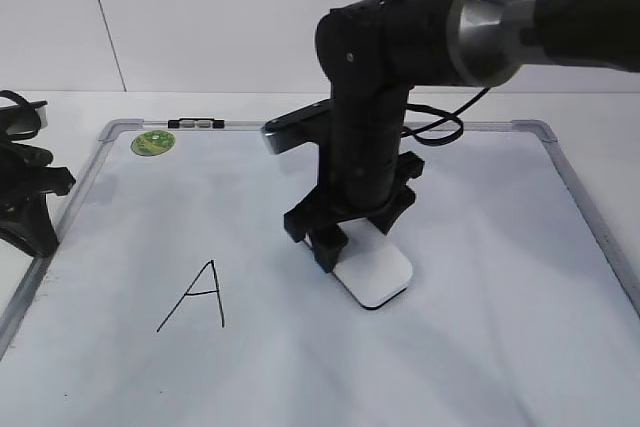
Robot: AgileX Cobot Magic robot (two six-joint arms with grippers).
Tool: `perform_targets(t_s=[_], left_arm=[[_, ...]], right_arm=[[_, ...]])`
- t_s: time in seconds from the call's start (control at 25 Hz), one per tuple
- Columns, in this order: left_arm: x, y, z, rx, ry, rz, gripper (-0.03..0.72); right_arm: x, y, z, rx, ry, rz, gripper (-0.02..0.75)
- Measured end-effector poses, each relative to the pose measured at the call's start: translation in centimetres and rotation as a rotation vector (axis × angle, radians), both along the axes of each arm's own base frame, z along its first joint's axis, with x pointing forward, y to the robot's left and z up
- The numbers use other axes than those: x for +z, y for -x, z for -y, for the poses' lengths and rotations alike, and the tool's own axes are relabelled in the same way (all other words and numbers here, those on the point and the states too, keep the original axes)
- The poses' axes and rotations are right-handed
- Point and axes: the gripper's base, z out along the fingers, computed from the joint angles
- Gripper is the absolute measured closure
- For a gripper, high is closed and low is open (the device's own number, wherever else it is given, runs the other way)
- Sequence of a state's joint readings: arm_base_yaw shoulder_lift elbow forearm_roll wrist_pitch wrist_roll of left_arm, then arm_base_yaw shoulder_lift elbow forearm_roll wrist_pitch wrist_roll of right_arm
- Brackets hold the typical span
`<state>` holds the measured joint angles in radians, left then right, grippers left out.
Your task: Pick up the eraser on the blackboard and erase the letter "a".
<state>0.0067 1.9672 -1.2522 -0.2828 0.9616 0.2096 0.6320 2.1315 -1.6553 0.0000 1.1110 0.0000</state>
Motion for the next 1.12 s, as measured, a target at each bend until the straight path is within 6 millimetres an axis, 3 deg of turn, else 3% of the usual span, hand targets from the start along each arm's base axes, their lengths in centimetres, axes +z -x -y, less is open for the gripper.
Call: perform_targets(t_s=[0.2,0.36,0.52,0.72,0.84,1.12], left_arm=[[0.0,0.0,0.0,0.000,0.000,0.000,0.650],[0.0,0.0,0.0,0.000,0.000,0.000,0.649],[0.0,0.0,0.0,0.000,0.000,0.000,0.649],[0.0,0.0,0.0,0.000,0.000,0.000,0.649],[0.0,0.0,0.0,0.000,0.000,0.000,0.649],[0.0,0.0,0.0,0.000,0.000,0.000,0.649]], right_arm=[[0.1,-2.1,3.0,-0.071,0.050,0.040,0.167],[0.1,-2.2,3.2,-0.081,0.047,0.038,0.167],[0.1,-1.2,1.6,-0.027,0.036,0.031,0.167],[0.1,2.2,-2.9,0.105,0.023,0.024,0.167],[0.1,3.7,-4.5,0.157,0.017,0.020,0.167],[0.3,3.6,-4.3,0.158,0.039,0.027,0.167]])
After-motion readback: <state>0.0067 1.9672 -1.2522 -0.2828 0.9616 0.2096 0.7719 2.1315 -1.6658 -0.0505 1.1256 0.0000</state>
